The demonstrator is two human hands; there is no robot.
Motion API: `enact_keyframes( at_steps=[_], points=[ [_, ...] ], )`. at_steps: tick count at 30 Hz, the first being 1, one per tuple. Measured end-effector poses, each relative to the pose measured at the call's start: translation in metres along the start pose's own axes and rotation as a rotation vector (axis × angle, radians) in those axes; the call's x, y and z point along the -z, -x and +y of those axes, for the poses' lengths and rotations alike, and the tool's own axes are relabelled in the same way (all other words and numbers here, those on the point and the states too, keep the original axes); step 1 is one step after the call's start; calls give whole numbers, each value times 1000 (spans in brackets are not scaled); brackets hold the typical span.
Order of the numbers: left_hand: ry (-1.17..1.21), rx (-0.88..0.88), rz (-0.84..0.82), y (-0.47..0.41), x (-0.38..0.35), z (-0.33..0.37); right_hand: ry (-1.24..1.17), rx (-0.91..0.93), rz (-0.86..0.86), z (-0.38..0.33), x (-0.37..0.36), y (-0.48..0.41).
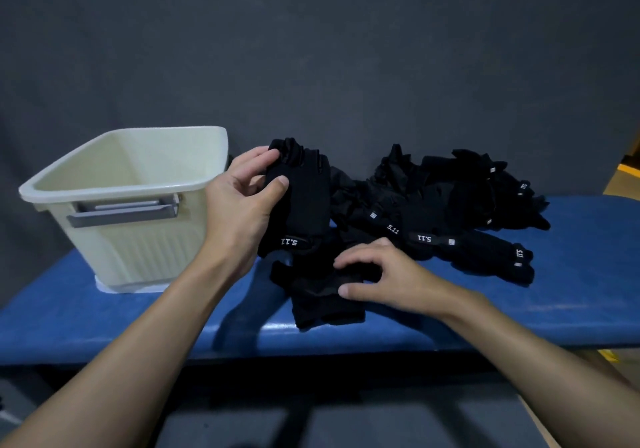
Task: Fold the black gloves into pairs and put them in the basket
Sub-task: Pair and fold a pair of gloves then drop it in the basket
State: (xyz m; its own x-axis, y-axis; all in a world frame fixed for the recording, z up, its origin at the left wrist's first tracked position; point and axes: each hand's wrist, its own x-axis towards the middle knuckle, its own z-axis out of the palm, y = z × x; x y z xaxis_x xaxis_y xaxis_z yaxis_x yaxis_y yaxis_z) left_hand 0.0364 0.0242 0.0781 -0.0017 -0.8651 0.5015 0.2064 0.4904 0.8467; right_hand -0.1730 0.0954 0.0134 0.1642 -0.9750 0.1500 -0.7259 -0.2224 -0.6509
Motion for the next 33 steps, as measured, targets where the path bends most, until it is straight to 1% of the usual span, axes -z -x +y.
enact_keyframes(
  at_steps=[4, 7, 9, 10, 11, 13, 15, 18, 22, 24, 27, 29, 33],
  points=[
    [-1, -19, -14, 4, 9, 13, 106, 27, -96, -10, -16, 1],
    [10, -4, -13, 9, 16, 18, 151, 52, -106, -19, -23, 0],
    [18, 8, -15, 14, 18, 20, 158, 44, -80, -22, -25, 1],
    [21, 14, -17, 17, 19, 20, 124, 23, -45, -24, -24, 2],
    [25, 20, -16, 19, 20, 20, 39, -1, 13, -28, -21, 2],
    [26, 34, -3, 23, 21, 20, -247, -11, 167, -37, -15, 1],
    [33, 59, 16, 26, 21, 20, -508, -19, 250, -47, -8, -1],
    [73, 121, 20, 34, 18, 18, -672, -28, 245, -54, -7, -1],
    [74, 200, -21, 40, 17, 9, -860, 3, 270, -59, -13, -2],
    [21, 196, -44, 42, 18, 6, -915, -5, 295, -60, -11, -4],
    [-79, 188, -103, 42, 22, 5, -905, -16, 345, -56, -5, -5],
    [-89, 221, -136, 42, 24, 2, -897, 3, 346, -53, -2, -5],
    [-100, 298, -105, 43, 20, -6, -910, 9, 356, -56, 4, -3]
  ],
)
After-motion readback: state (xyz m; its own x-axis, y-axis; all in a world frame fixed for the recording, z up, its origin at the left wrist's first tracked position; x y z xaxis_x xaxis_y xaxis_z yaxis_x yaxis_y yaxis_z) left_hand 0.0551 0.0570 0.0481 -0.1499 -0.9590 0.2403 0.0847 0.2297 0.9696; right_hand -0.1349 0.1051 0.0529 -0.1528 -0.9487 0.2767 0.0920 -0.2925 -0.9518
